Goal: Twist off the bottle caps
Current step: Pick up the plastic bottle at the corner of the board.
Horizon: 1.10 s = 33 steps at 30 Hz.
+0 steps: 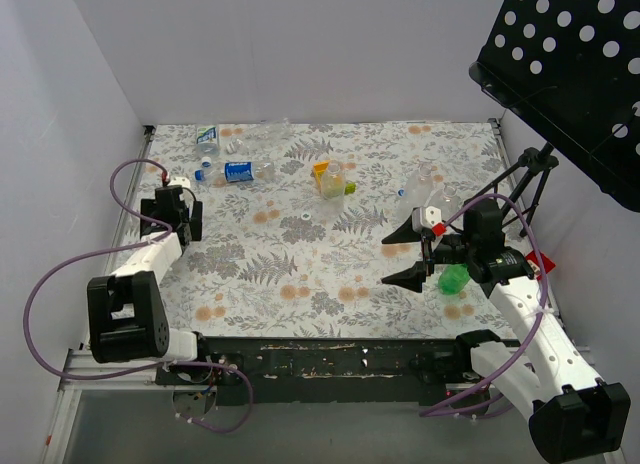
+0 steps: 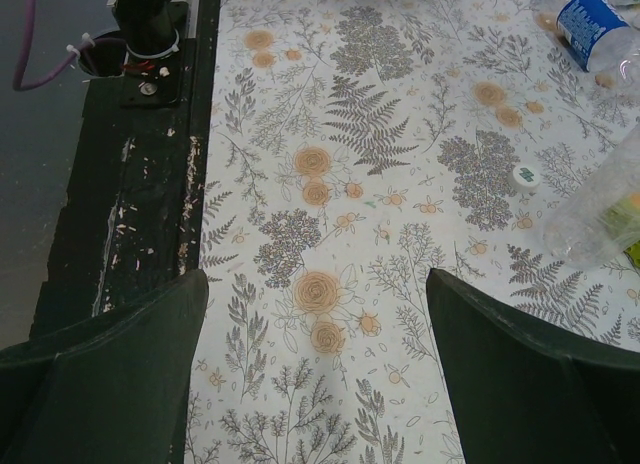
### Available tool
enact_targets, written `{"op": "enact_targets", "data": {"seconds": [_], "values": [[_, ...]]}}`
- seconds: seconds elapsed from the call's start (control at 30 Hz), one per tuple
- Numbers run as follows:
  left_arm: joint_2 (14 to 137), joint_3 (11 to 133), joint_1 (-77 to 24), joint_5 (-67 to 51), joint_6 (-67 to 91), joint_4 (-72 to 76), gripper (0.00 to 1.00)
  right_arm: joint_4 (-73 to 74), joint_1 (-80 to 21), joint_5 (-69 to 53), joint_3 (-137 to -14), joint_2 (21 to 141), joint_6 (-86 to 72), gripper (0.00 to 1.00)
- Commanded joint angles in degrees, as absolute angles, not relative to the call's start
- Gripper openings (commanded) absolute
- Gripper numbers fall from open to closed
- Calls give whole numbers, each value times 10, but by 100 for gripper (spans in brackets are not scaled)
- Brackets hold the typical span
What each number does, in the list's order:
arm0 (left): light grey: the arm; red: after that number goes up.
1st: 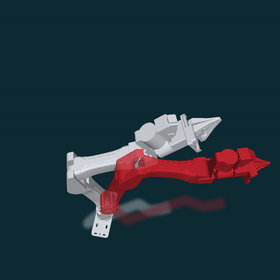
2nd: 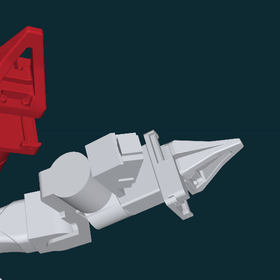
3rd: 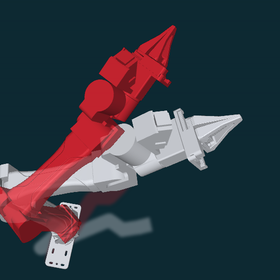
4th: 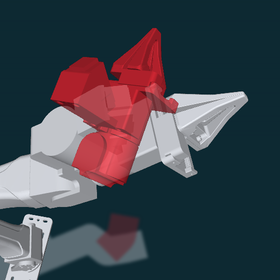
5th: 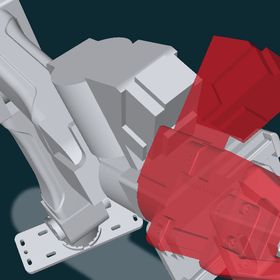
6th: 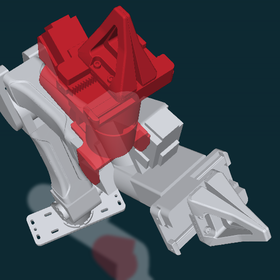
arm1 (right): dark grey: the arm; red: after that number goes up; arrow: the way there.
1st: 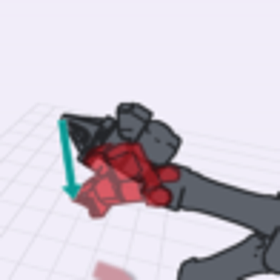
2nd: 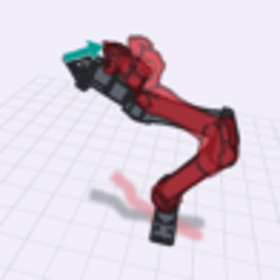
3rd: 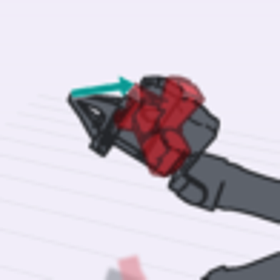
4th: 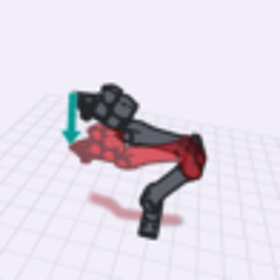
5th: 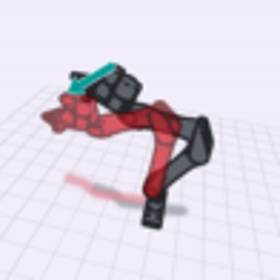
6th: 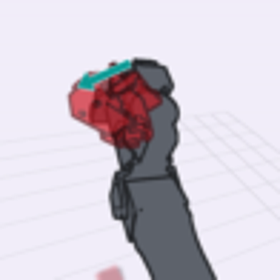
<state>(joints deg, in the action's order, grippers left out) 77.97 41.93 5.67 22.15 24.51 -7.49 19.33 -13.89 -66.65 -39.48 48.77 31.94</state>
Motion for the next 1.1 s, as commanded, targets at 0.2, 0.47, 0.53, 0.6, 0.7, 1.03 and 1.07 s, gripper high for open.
{"op": "enact_targets", "data": {"seconds": [0.2, 0.47, 0.53, 0.6, 0.7, 1.03, 1.07], "values": [[837, 404, 137, 157, 214, -88, 91, 175, -133, -683, -389, 485, 325, 98], [891, 455, 164, 63, 228, -134, 65, 177, -130, -688, -388, 489, 326, 98], [897, 468, 165, 34, 242, -148, 55, 176, -129, -688, -388, 490, 327, 98], [896, 476, 164, 3, 265, -156, 50, 177, -128, -686, -388, 490, 328, 98], [878, 480, 164, -63, 315, -156, 42, 178, -127, -686, -388, 490, 330, 98], [748, 476, 155, -269, 473, -149, 13, 204, -109, -712, -385, 490, 370, 98], [731, 468, 145, -283, 477, -149, 12, 212, -108, -721, -383, 489, 379, 97]]}}
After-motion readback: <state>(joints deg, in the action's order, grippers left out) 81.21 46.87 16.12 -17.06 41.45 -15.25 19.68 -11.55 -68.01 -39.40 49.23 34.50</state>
